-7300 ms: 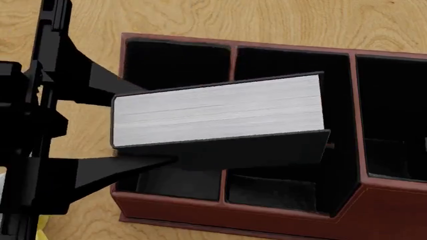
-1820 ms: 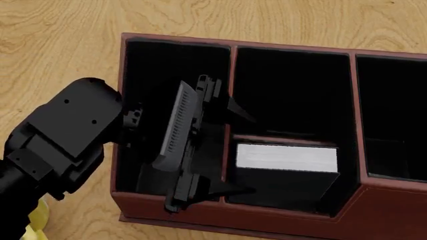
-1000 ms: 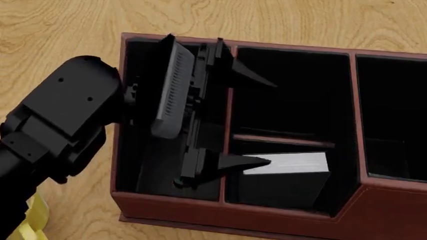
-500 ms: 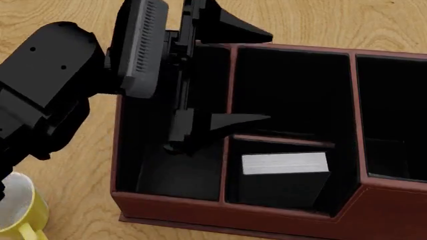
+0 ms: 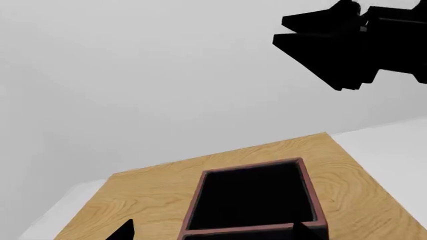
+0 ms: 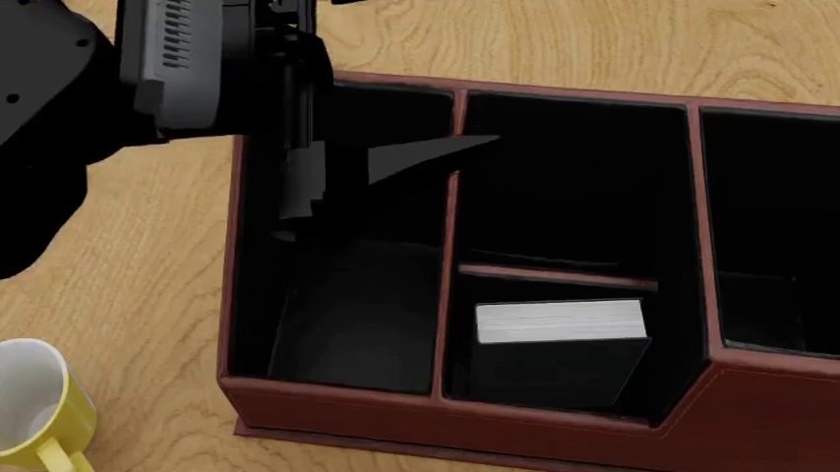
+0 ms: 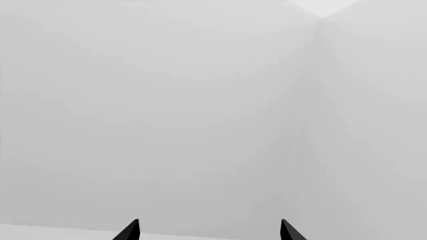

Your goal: Pick up the book and place it in the back compartment of the caddy.

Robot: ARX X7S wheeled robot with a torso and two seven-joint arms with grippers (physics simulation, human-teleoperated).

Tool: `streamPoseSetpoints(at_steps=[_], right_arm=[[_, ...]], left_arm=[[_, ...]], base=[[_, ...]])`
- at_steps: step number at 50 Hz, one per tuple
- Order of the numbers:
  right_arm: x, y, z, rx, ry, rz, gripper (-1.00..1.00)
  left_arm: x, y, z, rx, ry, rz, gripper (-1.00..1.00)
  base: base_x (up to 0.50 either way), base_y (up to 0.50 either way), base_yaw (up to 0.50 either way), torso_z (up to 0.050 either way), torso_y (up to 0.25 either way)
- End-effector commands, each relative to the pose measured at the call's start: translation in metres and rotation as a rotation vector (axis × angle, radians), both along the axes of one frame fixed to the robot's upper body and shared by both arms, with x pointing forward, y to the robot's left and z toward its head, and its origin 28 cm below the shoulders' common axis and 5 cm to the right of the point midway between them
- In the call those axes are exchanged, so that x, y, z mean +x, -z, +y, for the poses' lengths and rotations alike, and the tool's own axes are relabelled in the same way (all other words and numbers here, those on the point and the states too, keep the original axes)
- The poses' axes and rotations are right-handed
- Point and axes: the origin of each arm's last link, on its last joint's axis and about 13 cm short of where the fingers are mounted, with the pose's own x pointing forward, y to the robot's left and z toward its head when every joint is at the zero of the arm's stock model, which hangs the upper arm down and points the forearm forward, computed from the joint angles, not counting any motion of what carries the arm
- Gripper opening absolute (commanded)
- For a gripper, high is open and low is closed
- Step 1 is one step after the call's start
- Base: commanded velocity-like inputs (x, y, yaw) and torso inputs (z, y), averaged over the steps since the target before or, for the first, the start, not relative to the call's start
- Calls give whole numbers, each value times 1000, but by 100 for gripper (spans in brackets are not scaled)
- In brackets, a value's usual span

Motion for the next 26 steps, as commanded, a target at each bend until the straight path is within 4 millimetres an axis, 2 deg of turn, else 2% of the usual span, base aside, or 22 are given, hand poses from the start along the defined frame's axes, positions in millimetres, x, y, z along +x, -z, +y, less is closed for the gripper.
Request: streamPoseSetpoints(at_steps=[1, 12, 26], right_arm=[[-2, -2, 1, -1, -3, -7, 100], [-3, -5, 3, -5, -10, -14, 100], [-4, -7, 5, -8, -15, -19, 100]], left_arm=[[-17, -8, 14, -64, -53, -11, 100], [-26, -13, 30, -103, -104, -39, 100], [-42, -7, 48, -131, -147, -44, 100]], base=[[0, 0, 0, 0, 0], [0, 0, 0, 0, 0], [0, 0, 0, 0, 0]])
